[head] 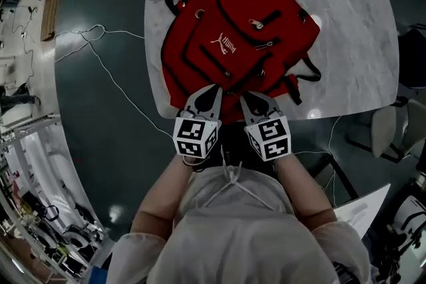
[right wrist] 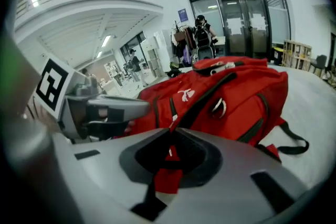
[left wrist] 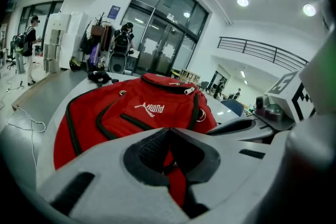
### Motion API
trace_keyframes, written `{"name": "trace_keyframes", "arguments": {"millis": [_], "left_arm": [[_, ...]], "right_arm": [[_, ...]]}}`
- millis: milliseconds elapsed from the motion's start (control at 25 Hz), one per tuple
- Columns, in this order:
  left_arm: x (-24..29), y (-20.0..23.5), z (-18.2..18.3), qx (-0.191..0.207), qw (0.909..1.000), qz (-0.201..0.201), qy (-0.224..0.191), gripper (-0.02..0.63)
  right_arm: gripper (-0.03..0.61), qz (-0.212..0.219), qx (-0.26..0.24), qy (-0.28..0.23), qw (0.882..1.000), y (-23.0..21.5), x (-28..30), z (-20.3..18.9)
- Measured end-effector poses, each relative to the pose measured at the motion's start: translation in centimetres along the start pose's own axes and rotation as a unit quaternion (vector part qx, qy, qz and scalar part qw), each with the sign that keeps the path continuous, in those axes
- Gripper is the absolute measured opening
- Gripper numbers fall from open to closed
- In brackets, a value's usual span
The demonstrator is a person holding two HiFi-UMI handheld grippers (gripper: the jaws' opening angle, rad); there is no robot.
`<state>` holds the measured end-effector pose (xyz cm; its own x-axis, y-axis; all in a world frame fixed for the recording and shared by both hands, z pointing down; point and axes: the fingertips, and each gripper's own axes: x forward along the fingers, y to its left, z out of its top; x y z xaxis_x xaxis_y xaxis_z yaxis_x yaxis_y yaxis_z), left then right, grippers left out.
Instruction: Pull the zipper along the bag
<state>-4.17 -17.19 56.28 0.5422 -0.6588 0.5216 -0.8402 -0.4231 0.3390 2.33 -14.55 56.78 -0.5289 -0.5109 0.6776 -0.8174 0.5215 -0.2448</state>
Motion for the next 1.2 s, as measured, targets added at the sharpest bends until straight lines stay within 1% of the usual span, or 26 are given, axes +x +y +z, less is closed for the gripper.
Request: {"name": "trace_keyframes", "arguments": {"millis": [80, 240, 360, 400, 480, 600, 720, 880, 1000, 1080, 1200], "left_arm": [[0.9, 0.5, -1.3, 0.0, 0.9997, -0.004, 0.023, 0.02], [2.2, 0.5, -3.2, 0.0, 0.9977, -0.023, 0.064, 0.02], [2.7, 0.0, -4.6, 0.009, 0.9934, -0.041, 0.107, 0.02], [2.8, -0.1, -5.2, 0.01, 0.9914, -0.045, 0.122, 0.02], [3.1, 0.2, -6.2, 0.005, 0.9886, -0.045, 0.144, 0.02], [3.3, 0.8, -7.4, -0.006, 0.9857, -0.037, 0.164, 0.02], [3.6, 1.1, -7.9, -0.014, 0.9837, -0.038, 0.175, 0.02], [3.8, 1.1, -7.9, -0.028, 0.9821, -0.048, 0.18, 0.02], [3.9, 1.2, -7.9, -0.026, 0.9821, -0.047, 0.18, 0.02], [3.9, 1.1, -8.0, -0.021, 0.9826, -0.046, 0.179, 0.02], [3.9, 1.1, -8.0, -0.019, 0.9829, -0.044, 0.178, 0.02]], "right_arm": [[0.029, 0.013, 0.008, 0.025, 1.0, 0.4, 0.9, -1.4], [0.034, 0.02, 0.005, 0.056, 0.998, 0.5, 2.1, -3.0], [0.084, 0.036, -0.006, 0.076, 0.996, 1.1, 2.8, -3.8], [0.084, 0.037, -0.012, 0.08, 0.996, 1.2, 3.0, -4.0], [0.083, 0.035, -0.026, 0.085, 0.995, 1.4, 3.3, -4.4], [0.083, 0.039, -0.041, 0.095, 0.994, 2.0, 3.3, -4.2], [0.068, 0.043, -0.055, 0.102, 0.992, 2.1, 3.6, -4.3], [0.064, 0.044, -0.069, 0.109, 0.991, 1.9, 3.9, -4.4], [0.063, 0.044, -0.091, 0.108, 0.989, 1.7, 3.8, -4.1], [0.063, 0.033, -0.118, 0.1, 0.987, 1.7, 3.8, -3.7], [0.063, 0.018, -0.177, 0.098, 0.979, 1.9, 4.1, -3.7]]}}
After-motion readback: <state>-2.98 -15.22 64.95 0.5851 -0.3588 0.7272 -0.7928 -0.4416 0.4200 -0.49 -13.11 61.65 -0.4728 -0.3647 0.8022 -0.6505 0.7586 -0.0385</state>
